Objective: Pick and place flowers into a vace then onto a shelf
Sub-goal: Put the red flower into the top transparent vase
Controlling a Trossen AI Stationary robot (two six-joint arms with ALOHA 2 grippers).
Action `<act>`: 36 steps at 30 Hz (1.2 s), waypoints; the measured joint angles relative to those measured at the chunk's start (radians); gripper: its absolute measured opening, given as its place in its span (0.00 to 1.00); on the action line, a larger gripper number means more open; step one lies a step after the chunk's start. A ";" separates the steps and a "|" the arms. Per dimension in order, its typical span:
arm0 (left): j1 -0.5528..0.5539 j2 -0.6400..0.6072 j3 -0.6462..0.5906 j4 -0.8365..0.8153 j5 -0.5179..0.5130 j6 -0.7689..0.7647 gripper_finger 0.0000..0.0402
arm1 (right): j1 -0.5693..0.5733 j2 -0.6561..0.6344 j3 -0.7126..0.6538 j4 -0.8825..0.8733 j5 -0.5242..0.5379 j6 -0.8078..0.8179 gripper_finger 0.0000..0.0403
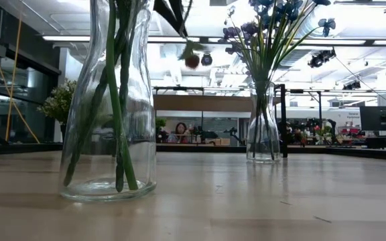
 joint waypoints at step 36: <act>0.001 0.000 0.455 -0.060 -0.417 0.529 0.05 | 0.000 0.000 -0.001 0.190 0.035 -0.205 0.38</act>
